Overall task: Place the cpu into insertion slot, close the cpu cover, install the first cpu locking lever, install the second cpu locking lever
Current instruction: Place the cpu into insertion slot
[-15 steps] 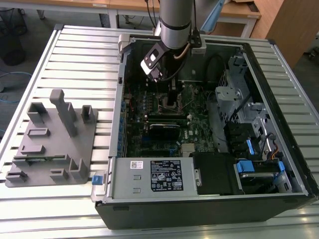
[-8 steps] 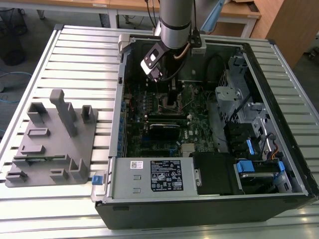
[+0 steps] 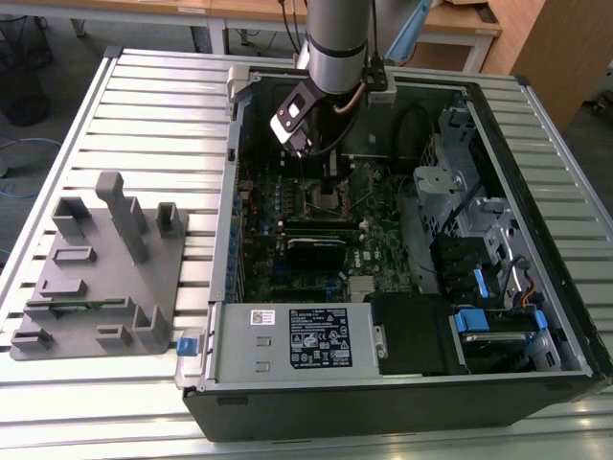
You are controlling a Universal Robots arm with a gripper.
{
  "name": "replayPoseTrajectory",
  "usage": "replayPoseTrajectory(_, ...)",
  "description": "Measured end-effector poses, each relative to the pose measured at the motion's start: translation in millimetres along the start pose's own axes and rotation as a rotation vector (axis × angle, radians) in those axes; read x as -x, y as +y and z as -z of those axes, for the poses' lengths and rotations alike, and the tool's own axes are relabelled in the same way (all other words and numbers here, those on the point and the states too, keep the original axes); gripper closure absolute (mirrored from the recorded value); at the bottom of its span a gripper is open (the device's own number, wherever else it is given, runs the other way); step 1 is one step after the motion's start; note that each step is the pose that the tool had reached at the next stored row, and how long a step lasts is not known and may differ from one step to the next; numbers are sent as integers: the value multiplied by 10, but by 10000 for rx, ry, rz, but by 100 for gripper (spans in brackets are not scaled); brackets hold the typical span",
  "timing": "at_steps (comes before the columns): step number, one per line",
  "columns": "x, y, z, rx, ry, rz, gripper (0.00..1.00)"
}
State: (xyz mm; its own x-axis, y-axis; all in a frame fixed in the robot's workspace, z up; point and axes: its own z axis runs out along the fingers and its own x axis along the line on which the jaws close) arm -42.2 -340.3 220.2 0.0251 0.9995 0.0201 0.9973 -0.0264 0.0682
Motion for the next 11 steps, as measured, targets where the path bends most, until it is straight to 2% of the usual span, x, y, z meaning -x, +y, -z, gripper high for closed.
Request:
replayPoseTrajectory(2, 0, 0, 1, 0, 0, 0, 76)
replayPoseTrajectory(3, 0, 0, 1, 0, 1, -1, 76)
replayPoseTrajectory(5, 0, 0, 2, 0, 0, 0, 88)
replayPoseTrajectory(11, 0, 0, 4, 0, 0, 0, 90)
